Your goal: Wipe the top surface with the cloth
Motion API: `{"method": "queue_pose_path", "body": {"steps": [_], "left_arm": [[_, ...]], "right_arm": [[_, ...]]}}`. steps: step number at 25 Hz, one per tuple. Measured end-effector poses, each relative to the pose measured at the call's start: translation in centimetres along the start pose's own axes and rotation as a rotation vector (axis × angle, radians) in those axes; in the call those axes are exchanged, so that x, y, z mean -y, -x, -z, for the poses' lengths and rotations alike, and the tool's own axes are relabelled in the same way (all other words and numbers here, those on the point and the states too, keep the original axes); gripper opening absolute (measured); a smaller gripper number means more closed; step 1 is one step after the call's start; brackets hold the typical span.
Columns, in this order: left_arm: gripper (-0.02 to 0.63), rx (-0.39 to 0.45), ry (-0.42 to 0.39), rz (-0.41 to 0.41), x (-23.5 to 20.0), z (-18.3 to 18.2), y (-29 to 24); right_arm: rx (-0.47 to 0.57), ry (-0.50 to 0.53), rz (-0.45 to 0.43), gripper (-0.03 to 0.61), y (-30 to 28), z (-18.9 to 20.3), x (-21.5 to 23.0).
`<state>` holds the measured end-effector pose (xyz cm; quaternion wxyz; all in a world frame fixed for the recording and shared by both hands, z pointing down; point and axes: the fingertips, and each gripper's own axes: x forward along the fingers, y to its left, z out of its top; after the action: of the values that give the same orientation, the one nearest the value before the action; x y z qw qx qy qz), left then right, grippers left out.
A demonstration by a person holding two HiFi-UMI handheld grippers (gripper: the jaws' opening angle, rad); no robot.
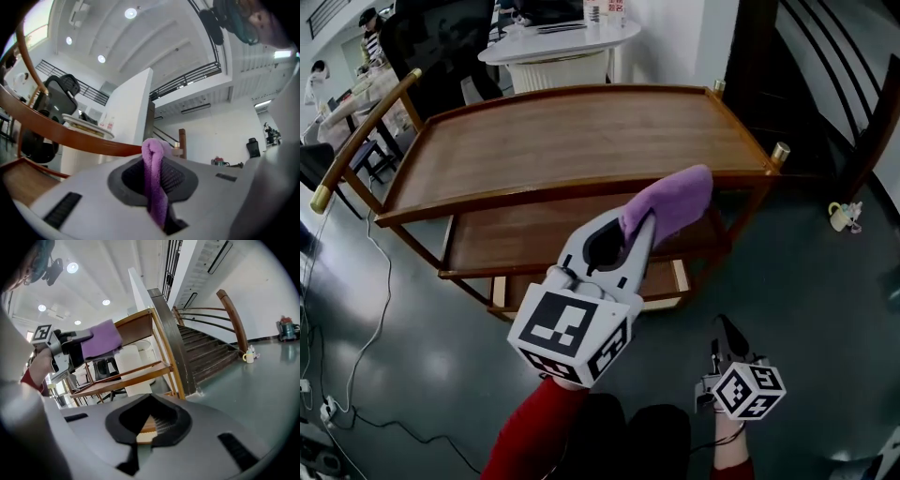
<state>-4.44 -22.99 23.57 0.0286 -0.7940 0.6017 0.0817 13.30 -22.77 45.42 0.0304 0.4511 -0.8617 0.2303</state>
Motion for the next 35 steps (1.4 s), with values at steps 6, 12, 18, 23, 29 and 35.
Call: {"method": "queue_pose_path", "body": {"steps": [6,12,18,23,29,35], "left_arm": [[0.048,0.005,-0.053,-0.344,-12.8,-2.8,11.6],[0.048,0.048,-0.078,-0.648,-22.8,-6.0,23.9],[0.048,0.059,-0.049,-0.81,-27.6,-6.5,30.4],[0.048,0.076,-0.02,-0.816,-28.1,-6.0,30.6],[0.048,0.003,-0.128,-0.495,-15.1,-2.7,23.4],[0.048,-0.115,0.085,0.122,5.3,10.7,2.7]], "right_arm": [[-0.034,0.021,-0.054,0.003,-1.0,0.2,-1.0],[-0.044,0.042,-0.072,0.003,-1.6,1.5,-2.5],[-0.049,0.075,-0.099,0.003,-2.6,1.4,-4.3],[-0.046,0.101,-0.088,0.003,-2.3,0.8,-4.7],[-0.042,0.111,-0.067,0.003,-2.8,0.8,-6.1],[-0.047,0.094,0.088,0.003,1.6,-0.4,-0.4]]}}
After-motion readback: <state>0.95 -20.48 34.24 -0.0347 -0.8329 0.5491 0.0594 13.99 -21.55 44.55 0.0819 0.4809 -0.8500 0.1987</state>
